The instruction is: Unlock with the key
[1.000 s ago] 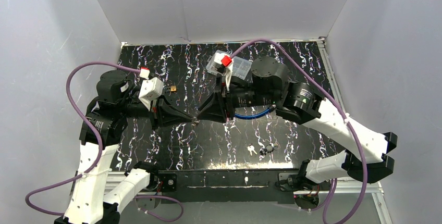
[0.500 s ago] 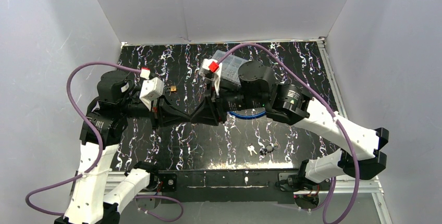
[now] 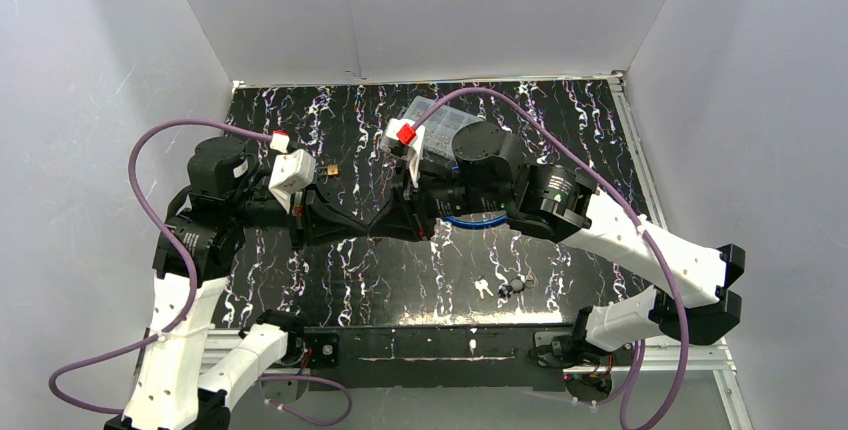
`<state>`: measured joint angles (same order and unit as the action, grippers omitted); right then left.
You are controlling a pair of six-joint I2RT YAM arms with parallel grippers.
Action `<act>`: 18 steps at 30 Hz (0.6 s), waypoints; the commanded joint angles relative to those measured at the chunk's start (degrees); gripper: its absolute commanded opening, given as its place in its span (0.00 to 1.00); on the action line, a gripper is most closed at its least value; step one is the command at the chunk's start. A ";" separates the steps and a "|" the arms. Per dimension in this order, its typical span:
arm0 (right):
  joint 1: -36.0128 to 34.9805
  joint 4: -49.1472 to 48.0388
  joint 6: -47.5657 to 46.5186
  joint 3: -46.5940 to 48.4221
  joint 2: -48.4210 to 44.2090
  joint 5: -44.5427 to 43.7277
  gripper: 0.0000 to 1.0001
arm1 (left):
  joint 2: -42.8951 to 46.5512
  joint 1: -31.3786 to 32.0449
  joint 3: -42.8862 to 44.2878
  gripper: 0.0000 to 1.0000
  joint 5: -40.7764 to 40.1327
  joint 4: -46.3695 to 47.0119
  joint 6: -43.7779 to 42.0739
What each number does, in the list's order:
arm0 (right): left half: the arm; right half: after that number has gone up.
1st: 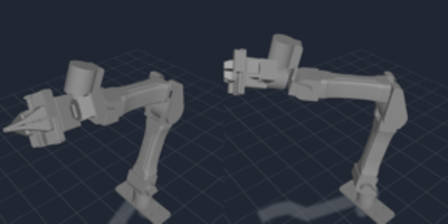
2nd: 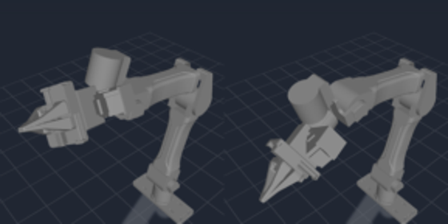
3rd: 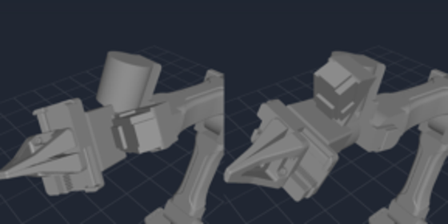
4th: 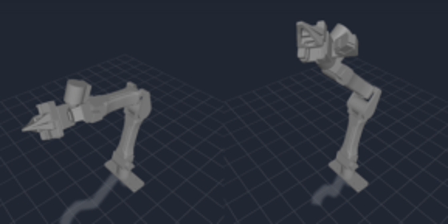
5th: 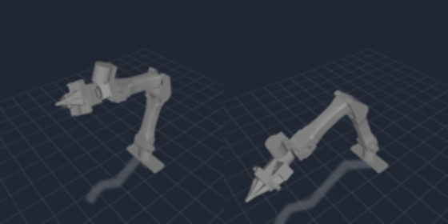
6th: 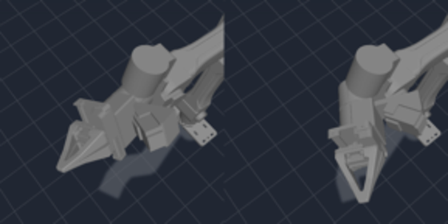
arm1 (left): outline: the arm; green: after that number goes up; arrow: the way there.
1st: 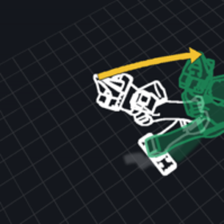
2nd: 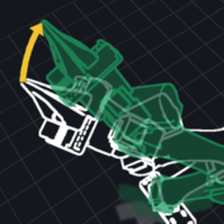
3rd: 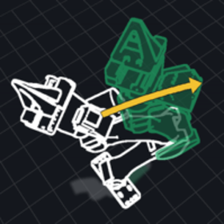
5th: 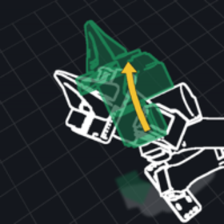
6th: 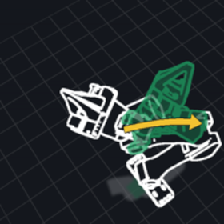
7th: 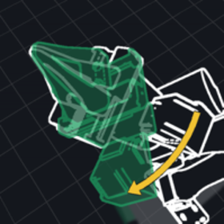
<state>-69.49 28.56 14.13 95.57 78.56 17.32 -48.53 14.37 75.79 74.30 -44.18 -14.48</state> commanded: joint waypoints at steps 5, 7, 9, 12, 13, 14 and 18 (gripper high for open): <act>-0.47 -2.01 0.02 -2.49 -2.81 -0.58 0.29 | 0.28 0.05 0.72 0.00 1.41 -0.03 -0.49; -0.47 -2.20 0.02 -2.34 -2.68 -0.54 0.26 | 0.26 0.06 0.80 0.00 1.46 -0.04 -0.53; -0.47 -2.65 0.18 -2.36 -2.76 -0.53 0.15 | 0.18 0.06 0.90 0.00 1.54 -0.05 -0.38; -0.52 -3.92 0.58 -2.99 -3.43 -0.99 0.01 | 0.28 0.11 0.98 0.00 1.97 -0.03 -0.06; -0.52 -4.57 0.74 -3.47 -3.86 -1.25 0.01 | 0.36 0.06 0.90 0.00 2.17 0.00 0.12; -0.52 -5.15 0.86 -4.07 -4.34 -1.46 0.01 | 0.36 0.07 0.76 0.00 2.28 -0.01 0.35; -0.54 -7.35 1.38 -6.44 -6.57 -2.25 0.01 | 0.78 0.07 0.00 0.24 2.68 -0.15 0.92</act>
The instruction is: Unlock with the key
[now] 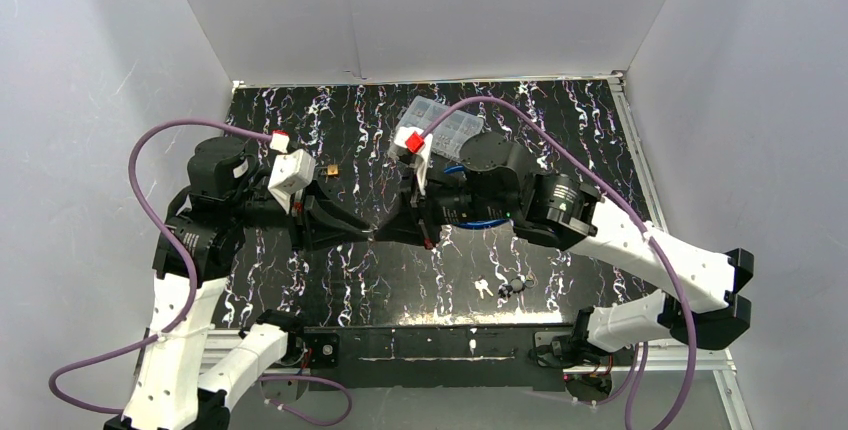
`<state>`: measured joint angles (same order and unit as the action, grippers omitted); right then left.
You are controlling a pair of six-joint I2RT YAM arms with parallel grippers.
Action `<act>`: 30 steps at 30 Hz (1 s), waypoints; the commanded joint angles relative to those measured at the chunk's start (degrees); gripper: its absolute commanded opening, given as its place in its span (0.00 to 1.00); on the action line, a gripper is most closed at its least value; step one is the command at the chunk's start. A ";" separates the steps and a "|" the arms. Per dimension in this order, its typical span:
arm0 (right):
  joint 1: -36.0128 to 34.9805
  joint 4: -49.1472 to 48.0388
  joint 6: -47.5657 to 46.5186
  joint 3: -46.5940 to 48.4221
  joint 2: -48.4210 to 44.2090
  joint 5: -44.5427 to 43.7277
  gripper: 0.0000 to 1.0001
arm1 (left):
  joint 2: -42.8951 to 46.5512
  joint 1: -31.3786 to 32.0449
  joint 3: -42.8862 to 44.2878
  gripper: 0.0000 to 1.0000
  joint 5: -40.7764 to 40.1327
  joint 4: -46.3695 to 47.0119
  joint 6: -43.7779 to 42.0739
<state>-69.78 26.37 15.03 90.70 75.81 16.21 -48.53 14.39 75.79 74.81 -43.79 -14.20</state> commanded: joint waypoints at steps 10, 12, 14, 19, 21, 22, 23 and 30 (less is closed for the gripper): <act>-0.27 -4.17 0.64 -4.90 -7.69 -2.39 0.01 | 0.10 0.05 2.72 0.65 -2.10 -8.30 -6.54; -0.27 -3.81 0.62 -5.15 -8.01 -2.33 0.01 | 0.12 0.06 3.02 0.66 -4.12 -7.93 -6.50; -0.34 -3.63 0.49 -5.28 -8.20 -2.20 0.01 | 0.83 0.02 2.51 0.66 -5.26 -5.03 -4.95; -0.92 -2.79 -0.52 -4.99 -7.85 -2.39 0.01 | 1.24 0.07 1.83 0.44 -2.67 0.90 -0.71; -1.22 -2.51 -0.88 -4.46 -7.51 -2.78 0.01 | 0.26 0.10 2.41 0.30 -1.04 0.99 0.22; -1.43 -2.42 -1.06 -4.10 -7.24 -2.88 0.01 | 0.00 0.08 2.45 0.26 -0.46 0.99 0.50; -1.60 -2.30 -1.24 -3.78 -6.99 -2.97 0.01 | -0.14 0.06 2.22 0.26 0.18 0.99 0.55; -1.85 -1.59 -1.79 -1.22 -4.95 -2.86 0.01 | 0.19 0.06 0.60 0.44 2.86 1.25 0.52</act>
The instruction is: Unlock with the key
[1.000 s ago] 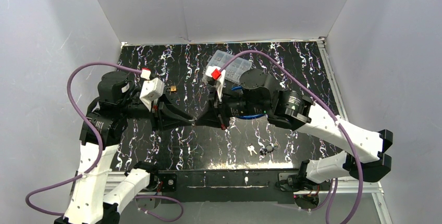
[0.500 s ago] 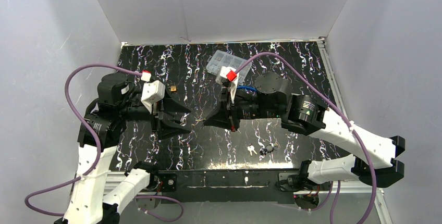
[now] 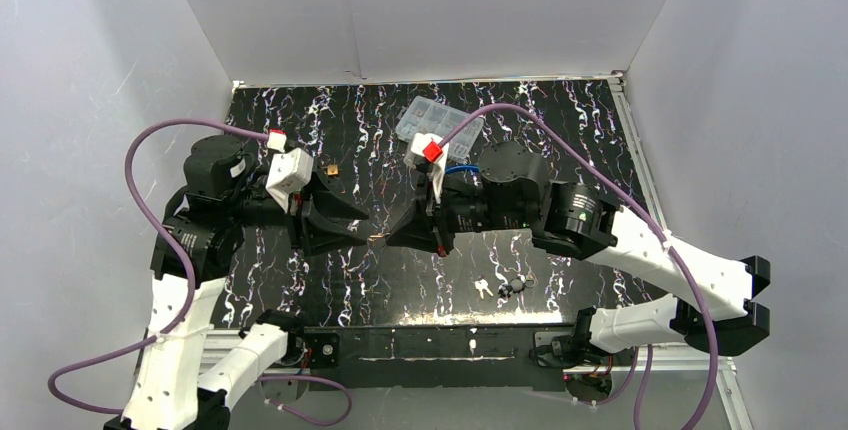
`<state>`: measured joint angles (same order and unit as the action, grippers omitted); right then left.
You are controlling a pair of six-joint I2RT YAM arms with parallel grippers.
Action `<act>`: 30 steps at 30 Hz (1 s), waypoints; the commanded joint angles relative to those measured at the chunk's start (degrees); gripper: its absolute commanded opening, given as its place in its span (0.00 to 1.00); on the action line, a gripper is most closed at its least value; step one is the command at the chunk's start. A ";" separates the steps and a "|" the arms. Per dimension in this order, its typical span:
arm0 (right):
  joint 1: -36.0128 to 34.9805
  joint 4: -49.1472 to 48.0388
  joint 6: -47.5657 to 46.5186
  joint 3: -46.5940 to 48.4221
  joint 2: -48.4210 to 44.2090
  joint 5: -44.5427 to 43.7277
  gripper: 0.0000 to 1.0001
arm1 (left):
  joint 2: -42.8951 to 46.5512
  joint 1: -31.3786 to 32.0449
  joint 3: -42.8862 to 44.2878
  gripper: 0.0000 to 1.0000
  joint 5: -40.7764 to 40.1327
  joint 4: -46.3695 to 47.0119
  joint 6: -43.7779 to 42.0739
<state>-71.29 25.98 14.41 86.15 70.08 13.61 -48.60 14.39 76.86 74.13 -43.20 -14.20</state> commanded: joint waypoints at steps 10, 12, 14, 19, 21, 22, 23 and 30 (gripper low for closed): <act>-0.34 -2.57 -0.86 4.21 2.10 -0.37 0.01 | -0.08 0.13 -1.47 0.35 2.12 0.13 -1.10; -0.34 -2.82 -0.84 4.20 2.07 -0.62 0.01 | -0.27 0.14 -1.45 0.32 1.87 -0.71 -1.81; -0.34 -2.83 -0.87 4.12 2.15 -0.55 0.01 | -0.27 0.19 -1.57 0.28 1.35 -1.25 -2.65; -0.34 -3.45 -0.45 4.04 2.53 -0.33 0.01 | -0.48 0.14 -1.48 0.17 1.54 -1.36 -2.31; -0.37 -4.23 -0.27 3.65 2.45 -0.74 0.01 | -0.96 0.26 -1.70 0.17 1.81 -1.48 -0.85; -0.35 -4.77 -0.22 3.53 2.48 -1.00 0.01 | -1.05 0.38 -2.14 0.18 2.07 -1.76 -0.52; -0.40 -5.12 -0.14 3.36 2.43 -1.16 0.01 | -1.06 0.47 -2.68 0.18 2.23 -1.81 -0.41; -0.39 -6.37 0.70 2.62 2.53 -0.98 0.01 | 0.14 0.61 -3.07 0.16 0.63 -1.83 -2.58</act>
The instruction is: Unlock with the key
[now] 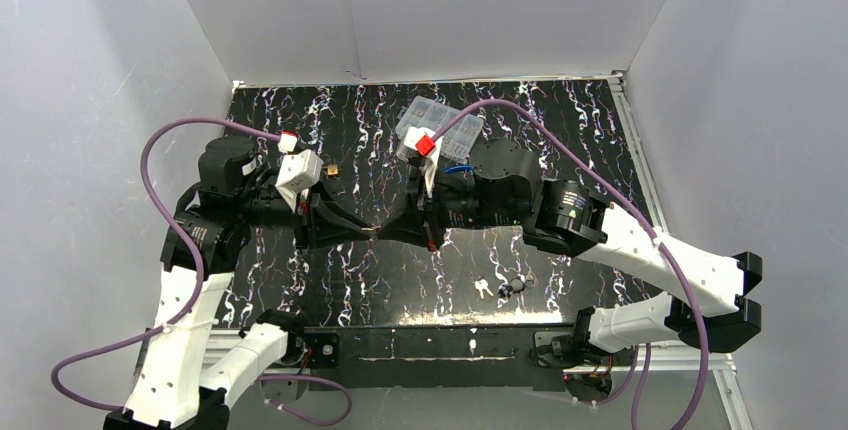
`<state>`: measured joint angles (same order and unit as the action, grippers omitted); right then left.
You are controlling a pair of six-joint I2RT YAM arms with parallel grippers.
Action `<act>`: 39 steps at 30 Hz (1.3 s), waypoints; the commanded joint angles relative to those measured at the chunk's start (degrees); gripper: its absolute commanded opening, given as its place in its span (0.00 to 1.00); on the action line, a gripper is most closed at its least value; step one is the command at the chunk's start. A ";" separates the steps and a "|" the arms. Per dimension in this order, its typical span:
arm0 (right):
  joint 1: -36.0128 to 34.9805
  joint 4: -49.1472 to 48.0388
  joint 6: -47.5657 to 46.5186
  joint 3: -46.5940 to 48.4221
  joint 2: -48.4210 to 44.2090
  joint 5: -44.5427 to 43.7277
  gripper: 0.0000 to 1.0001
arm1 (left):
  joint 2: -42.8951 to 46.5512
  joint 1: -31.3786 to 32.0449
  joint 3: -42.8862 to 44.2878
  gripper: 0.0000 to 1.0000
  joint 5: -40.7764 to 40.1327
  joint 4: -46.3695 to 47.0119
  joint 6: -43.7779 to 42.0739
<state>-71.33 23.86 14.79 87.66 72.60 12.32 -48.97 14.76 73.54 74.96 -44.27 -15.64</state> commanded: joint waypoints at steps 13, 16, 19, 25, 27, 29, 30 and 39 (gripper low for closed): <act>-0.36 -4.17 0.92 0.25 0.31 0.45 0.01 | 1.29 0.23 1.65 0.00 -0.65 -0.84 -2.18; -0.35 -4.12 1.10 -0.17 0.27 0.48 0.01 | 1.55 0.25 1.71 0.00 -0.95 -0.77 -2.14; -0.32 -3.61 1.21 -0.53 0.26 0.28 0.01 | 1.83 0.19 1.70 0.00 -0.54 -0.67 -1.97; -0.30 -3.23 1.35 -1.39 -0.26 -0.18 0.01 | 2.16 0.21 2.05 0.42 0.73 -0.64 -1.19; -0.30 -2.98 1.32 -1.16 -0.14 -0.06 0.01 | 2.17 0.23 2.20 0.44 0.97 -0.55 -1.26; -0.33 -2.81 1.25 -0.86 0.05 -0.01 0.01 | 1.93 0.19 2.52 0.43 0.77 -0.66 -1.24; -0.30 -2.69 1.27 -0.76 0.10 -0.04 0.01 | 1.87 0.21 2.69 0.41 0.60 -0.59 -1.20; -0.30 -2.00 1.12 0.13 0.60 0.32 0.01 | 1.07 0.22 3.41 0.00 -1.87 -0.46 -1.71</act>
<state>-71.37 22.98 16.12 86.32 72.86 12.29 -47.40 14.76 74.98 73.52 -44.25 -16.95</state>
